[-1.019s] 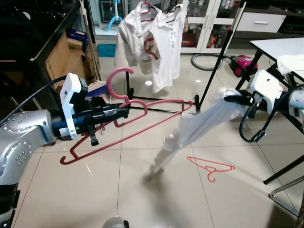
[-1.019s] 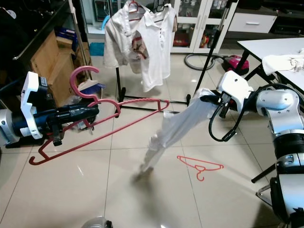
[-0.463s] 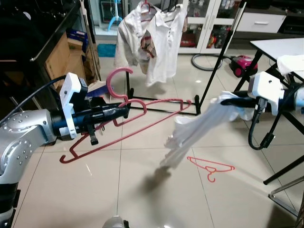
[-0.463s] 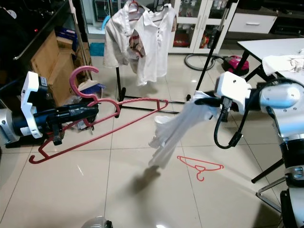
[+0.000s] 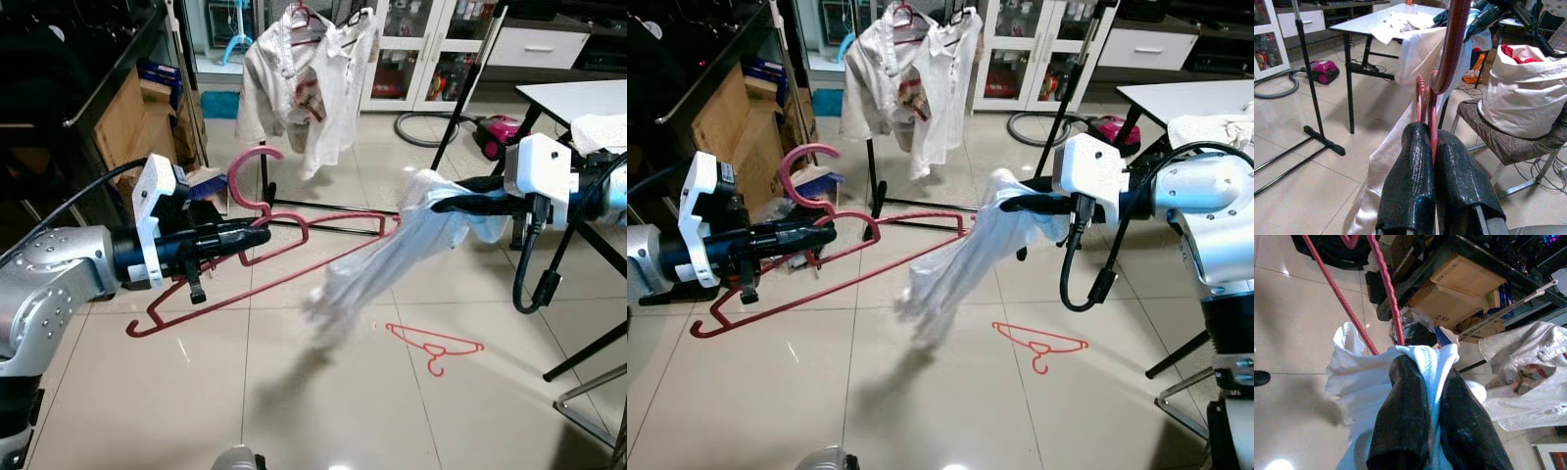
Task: Hang hanger
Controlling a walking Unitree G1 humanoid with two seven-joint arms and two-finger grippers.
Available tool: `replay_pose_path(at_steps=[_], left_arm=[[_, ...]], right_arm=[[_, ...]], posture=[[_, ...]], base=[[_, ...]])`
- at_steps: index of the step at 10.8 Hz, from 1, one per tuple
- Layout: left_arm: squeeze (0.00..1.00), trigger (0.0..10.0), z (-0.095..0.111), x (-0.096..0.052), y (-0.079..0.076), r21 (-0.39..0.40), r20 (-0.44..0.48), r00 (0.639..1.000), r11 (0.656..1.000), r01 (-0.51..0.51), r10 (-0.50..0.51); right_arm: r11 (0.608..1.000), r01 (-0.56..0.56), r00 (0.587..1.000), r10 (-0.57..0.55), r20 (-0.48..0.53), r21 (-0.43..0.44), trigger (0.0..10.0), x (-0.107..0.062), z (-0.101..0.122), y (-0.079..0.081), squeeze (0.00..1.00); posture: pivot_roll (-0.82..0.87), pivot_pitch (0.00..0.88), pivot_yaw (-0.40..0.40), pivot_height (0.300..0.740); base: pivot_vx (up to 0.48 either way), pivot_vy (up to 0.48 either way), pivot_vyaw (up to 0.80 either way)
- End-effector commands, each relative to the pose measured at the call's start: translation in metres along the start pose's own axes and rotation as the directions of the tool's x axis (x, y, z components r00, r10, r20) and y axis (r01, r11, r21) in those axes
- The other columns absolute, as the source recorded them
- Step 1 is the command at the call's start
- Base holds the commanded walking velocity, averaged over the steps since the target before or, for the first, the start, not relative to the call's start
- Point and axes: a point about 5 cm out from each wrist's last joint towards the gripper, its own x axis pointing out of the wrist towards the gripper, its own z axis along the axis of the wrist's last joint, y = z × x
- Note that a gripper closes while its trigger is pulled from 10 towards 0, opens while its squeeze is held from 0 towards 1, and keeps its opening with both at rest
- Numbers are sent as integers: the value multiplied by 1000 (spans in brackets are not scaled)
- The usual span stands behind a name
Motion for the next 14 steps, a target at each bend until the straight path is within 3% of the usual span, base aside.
replay_pose_path(at_steps=[1, 11, 14], left_arm=[[0, 10000, 8, 4, -1, 37, 0, 1000, 999, 25, -25], [0, 10000, 21, 6, -12, 82, 16, 996, 993, 81, -82], [0, 10000, 0, 13, -6, 58, -53, 997, 996, 62, -59]], right_arm=[[1000, 26, 1000, -26, 7, -7, 10000, -9, 6, -4, 0], [993, 112, 992, -109, -60, 43, 10000, -8, -23, -11, 0], [997, 72, 997, -71, -6, 28, 10000, -3, -9, -8, 0]], posture=[[-22, 0, -13, 740], [-8, 0, -14, 740], [-13, 0, -16, 740]], base=[[0, 0, 0], [0, 0, 0], [0, 0, 0]])
